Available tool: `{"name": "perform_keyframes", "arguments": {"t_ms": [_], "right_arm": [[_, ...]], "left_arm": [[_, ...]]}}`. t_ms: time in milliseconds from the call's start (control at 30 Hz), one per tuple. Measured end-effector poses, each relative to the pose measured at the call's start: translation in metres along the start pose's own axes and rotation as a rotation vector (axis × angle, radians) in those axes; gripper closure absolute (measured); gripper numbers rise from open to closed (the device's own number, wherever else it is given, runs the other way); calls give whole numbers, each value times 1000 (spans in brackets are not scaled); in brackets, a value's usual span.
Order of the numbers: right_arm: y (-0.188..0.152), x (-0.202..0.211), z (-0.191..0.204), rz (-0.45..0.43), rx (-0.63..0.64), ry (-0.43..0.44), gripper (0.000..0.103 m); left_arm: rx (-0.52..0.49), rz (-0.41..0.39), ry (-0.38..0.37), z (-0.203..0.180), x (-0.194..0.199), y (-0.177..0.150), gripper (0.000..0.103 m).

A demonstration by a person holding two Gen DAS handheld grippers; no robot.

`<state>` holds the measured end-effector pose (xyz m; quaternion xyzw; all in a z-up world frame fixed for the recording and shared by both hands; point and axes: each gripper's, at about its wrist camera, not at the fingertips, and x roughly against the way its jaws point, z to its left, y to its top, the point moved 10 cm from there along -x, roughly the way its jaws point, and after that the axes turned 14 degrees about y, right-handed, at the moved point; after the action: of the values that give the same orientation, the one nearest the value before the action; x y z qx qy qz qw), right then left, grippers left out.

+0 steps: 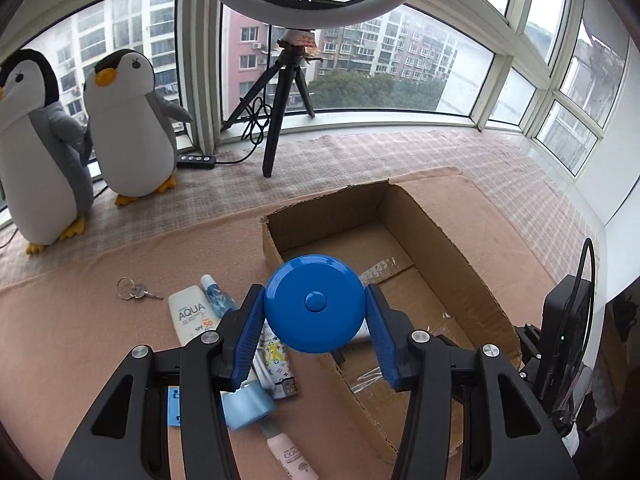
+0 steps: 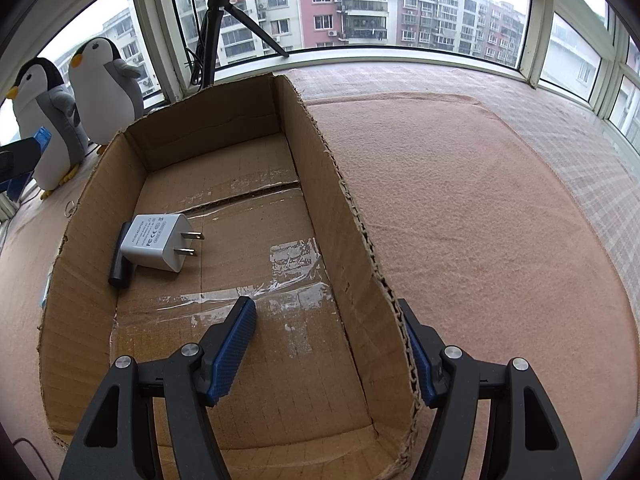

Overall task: Organize rigid objects
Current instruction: 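Carry the blue tape measure into the box and open the left gripper, then move the left tool to the AQUA sunscreen tube and grasp it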

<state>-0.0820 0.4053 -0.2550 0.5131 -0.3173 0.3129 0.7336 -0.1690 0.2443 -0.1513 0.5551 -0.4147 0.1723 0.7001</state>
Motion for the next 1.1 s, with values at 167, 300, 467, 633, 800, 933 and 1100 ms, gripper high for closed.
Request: {"name": "perform_keyframes", "arguments": {"t_ms": [167, 300, 467, 633, 800, 933, 1100], "right_arm": [[0, 0, 0, 0, 1, 0, 38], [0, 0, 0, 0, 0, 0, 38], [0, 0, 0, 0, 0, 0, 38], [0, 0, 0, 0, 1, 0, 38], [0, 0, 0, 0, 1, 0, 38], [0, 1, 0, 1, 1, 0, 38], [0, 0, 0, 0, 0, 0, 38]], "left_arm": [[-37, 25, -22, -31, -8, -5, 54], [-43, 34, -23, -41, -11, -6, 54], [-64, 42, -21, -49, -13, -8, 54], [-55, 36, -8, -47, -11, -5, 29], [-50, 28, -8, -45, -7, -4, 29], [-39, 29, -9, -42, -5, -4, 29], [-21, 25, -2, -26, 0, -5, 29]]}}
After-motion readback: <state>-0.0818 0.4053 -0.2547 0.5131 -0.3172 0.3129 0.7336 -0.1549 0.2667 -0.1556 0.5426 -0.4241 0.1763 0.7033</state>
